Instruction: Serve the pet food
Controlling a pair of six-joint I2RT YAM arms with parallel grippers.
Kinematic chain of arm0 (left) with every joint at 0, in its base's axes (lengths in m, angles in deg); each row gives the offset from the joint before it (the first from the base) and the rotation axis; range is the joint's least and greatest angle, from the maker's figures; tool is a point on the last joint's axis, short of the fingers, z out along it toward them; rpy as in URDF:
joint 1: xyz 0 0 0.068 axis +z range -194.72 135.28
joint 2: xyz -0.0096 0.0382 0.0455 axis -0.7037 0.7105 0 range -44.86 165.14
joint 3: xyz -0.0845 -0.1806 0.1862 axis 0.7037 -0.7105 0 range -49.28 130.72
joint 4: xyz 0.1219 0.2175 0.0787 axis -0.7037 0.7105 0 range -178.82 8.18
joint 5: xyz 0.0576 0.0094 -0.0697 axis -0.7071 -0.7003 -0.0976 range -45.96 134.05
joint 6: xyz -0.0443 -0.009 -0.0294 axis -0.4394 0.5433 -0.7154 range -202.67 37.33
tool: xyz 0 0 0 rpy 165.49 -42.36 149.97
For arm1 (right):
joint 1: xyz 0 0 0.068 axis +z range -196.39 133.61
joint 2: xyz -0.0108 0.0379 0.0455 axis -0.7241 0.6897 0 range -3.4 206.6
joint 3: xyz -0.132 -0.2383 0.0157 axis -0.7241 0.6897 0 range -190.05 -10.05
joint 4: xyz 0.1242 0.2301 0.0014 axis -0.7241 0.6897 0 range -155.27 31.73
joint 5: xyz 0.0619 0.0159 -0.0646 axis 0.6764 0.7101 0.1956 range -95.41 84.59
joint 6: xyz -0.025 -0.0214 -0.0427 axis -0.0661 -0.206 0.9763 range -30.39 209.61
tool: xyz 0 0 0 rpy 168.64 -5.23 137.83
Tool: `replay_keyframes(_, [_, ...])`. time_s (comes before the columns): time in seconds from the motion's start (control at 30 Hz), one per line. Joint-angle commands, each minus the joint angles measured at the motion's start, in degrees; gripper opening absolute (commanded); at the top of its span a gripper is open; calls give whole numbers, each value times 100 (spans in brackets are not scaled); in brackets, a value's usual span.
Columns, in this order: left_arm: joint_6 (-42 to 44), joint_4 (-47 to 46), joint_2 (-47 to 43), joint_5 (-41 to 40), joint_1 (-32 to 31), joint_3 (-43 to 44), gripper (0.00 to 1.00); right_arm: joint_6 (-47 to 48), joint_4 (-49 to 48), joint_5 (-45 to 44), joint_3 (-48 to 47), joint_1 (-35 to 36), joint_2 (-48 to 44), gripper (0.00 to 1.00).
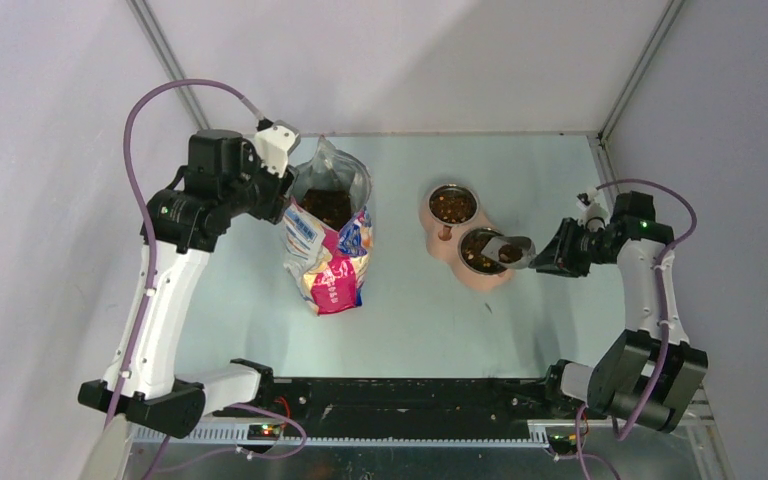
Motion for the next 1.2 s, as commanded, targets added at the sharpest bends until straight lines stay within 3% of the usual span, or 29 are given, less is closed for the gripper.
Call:
replay_keyframes(0.0, [-45,-30,-39,163,43,152,56,17,51,-640,-484,442,14,0])
replay_keyframes(0.33, [-27,-7,-143,230,43,19,57,547,246,-1675,-1045,935,391,0])
replay_keyframes(0.57, [-4,42,-201,311,43,-86,57,1009,-96,-2270,-1059,1656,395,0])
replay_keyframes(0.8, [-12,74,-230,310,39,-66,57,1142,23,-2226,-1154,2137,487,0])
replay_keyframes(1.03, [0,86,-144,382,43,-37,57,1526,277,-1971,-1164,2151,273,0])
replay_keyframes(1.17, [-41,98,-41,475,43,61,57,1736,278,-2307,-1250,2133,188,0])
